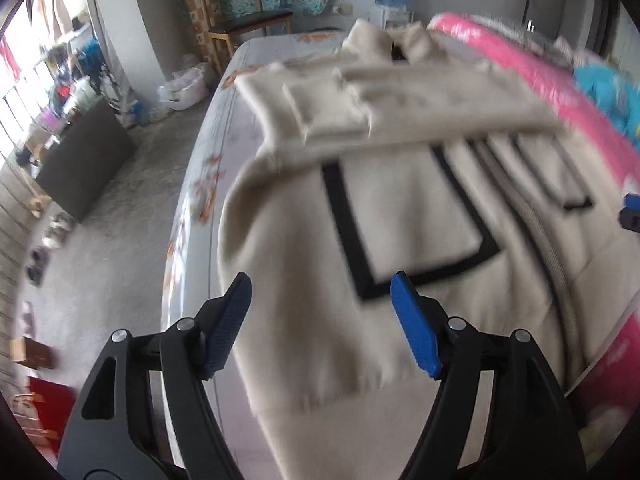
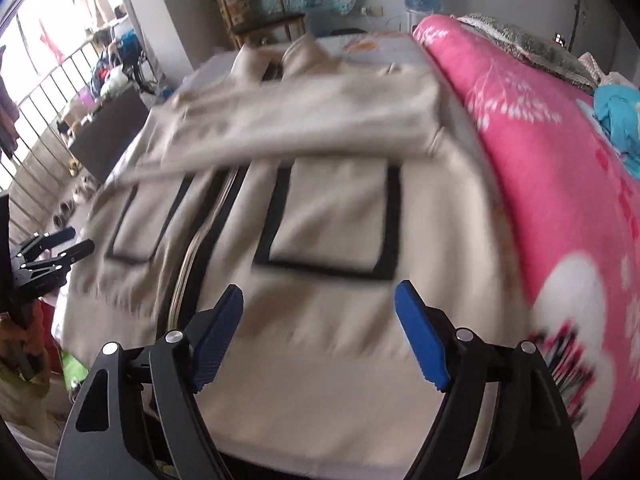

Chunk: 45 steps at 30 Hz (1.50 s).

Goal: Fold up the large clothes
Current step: 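Bring both open tools down to the jacket's hem edge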

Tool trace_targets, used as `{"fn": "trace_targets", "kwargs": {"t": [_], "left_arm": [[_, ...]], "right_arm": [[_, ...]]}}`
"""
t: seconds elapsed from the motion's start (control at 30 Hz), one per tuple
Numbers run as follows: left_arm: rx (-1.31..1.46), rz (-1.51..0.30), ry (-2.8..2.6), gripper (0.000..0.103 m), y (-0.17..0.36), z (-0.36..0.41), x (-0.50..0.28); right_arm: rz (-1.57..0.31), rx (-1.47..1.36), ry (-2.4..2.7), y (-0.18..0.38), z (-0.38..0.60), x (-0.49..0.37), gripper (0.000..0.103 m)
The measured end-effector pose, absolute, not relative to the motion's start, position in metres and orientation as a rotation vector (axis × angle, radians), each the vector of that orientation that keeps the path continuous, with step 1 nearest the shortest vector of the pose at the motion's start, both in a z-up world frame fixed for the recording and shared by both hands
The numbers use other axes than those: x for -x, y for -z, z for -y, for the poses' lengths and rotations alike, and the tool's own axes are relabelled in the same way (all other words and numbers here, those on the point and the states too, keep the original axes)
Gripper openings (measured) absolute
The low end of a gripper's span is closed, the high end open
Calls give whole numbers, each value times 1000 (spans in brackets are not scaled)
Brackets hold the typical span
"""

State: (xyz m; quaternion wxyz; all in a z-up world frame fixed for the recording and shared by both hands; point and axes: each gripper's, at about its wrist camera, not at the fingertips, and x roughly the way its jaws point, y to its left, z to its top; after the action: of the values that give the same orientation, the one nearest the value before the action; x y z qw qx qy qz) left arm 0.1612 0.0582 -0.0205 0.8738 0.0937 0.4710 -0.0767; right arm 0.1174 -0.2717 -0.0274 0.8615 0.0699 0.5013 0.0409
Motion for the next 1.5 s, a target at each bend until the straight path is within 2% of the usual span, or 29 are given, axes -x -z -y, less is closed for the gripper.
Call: {"fn": "trace_targets", "kwargs": {"t": [0.17,0.37,0.43,0.7,0.8,0.87,1.13,1.27,1.5], "left_arm": [[-177,-985,123,69,33,-75,-132],[-66,-958,93,69,23,-105,-91],[-43,-954,78,70,22,-113,-79],[146,-978,104,69,31,-141,-52],[218,-975,145,63,35,-144,-45],[241,-978,169,54,37,-142,-44],[357,-1021,213,38,41,-145,-42],[418,-1043,241,36,47,-147,-39],[533,-976,327,35,40,-148,-36]], "right_arm": [[-1133,-133,-16,65,254,-96,77],[-1084,-137,-39,52,235,-78,78],[-1068,-108,-61,48,225,-79,83],[-1107,-67,-63,66,213,-84,85],[-1107,-69,-64,66,213,-84,86],[-1107,-63,-62,66,212,-84,86],[-1102,-64,-62,67,212,-85,87],[-1102,-60,-63,67,212,-85,87],[-1100,-59,-70,67,214,-85,87]]}}
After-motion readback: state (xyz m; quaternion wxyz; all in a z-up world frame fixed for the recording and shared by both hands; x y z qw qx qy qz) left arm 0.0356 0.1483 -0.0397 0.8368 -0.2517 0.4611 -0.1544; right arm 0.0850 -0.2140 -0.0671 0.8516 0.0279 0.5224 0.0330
